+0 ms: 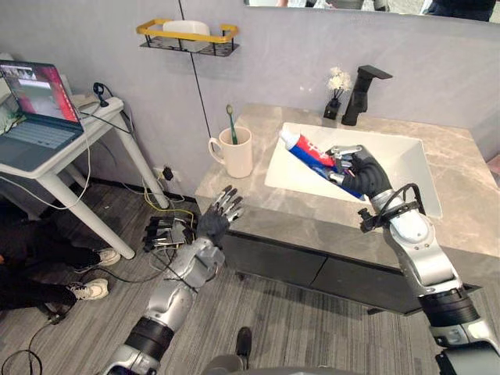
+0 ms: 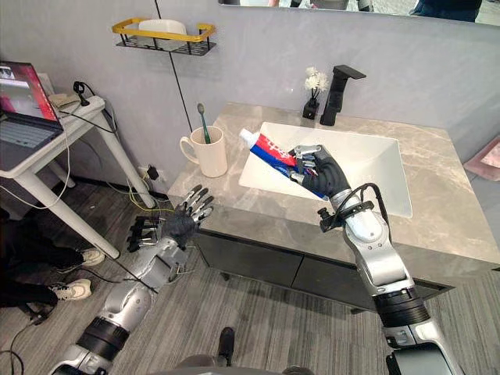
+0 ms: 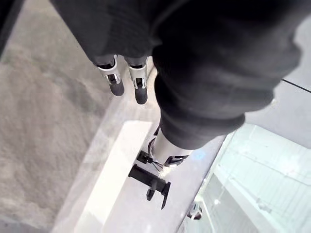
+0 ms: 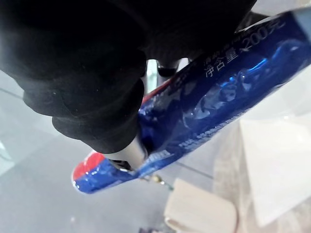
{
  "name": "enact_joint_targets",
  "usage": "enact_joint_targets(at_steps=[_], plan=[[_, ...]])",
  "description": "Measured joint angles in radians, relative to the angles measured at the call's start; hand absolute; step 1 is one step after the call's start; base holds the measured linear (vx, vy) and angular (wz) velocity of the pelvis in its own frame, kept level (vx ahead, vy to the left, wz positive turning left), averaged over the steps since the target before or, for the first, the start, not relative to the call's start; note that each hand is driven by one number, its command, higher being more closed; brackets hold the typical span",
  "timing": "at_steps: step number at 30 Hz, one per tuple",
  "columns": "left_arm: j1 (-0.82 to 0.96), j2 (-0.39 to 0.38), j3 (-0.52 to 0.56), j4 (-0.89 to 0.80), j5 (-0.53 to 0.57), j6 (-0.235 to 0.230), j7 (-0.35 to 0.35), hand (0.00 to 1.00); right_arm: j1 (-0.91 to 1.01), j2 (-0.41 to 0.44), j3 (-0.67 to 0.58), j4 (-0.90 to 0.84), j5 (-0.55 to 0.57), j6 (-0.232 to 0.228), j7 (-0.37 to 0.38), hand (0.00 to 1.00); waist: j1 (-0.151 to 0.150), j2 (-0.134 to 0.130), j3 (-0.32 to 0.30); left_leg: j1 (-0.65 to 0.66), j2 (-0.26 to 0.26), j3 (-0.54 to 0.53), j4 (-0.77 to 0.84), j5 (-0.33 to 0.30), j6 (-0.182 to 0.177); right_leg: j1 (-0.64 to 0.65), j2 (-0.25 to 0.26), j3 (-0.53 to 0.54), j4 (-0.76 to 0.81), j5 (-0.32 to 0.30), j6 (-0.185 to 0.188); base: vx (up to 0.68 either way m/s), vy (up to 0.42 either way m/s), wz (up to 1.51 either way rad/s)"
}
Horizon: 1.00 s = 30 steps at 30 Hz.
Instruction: Organize washtable
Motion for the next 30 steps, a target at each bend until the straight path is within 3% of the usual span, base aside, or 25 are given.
enact_joint_targets(at_steps=[4,20,30], plan=[[-0.054,-0.002,-0.059,0.052,-0.015,0.013,0.002,0.00,0.004,0.037,0.008,-0.008,-0.001,0.000,-0.003,1.00,-0.007,0.000,0.000,0.000,0.000,0.001,0.000,-0.001,-0.001,-0.001,-0.002,0.001,0.003,-0.002,0.001,0.00,0.000,0.00],[-0.180,-0.005,-0.102,0.072,-0.036,0.018,0.008,0.00,0.067,0.061,0.015,-0.008,-0.039,0.002,-0.011,1.00,-0.031,0.001,-0.002,-0.013,0.004,0.005,0.000,0.003,0.004,-0.020,0.003,0.005,0.006,-0.006,-0.004,0.01,-0.031,-0.01],[-0.180,0.001,-0.092,-0.030,-0.073,0.019,0.002,0.00,0.079,0.065,0.009,-0.008,-0.050,0.019,-0.015,1.00,-0.031,0.011,-0.008,-0.036,-0.014,-0.017,0.005,0.012,0.008,-0.034,-0.013,-0.018,0.017,-0.012,0.002,0.02,-0.019,0.07]])
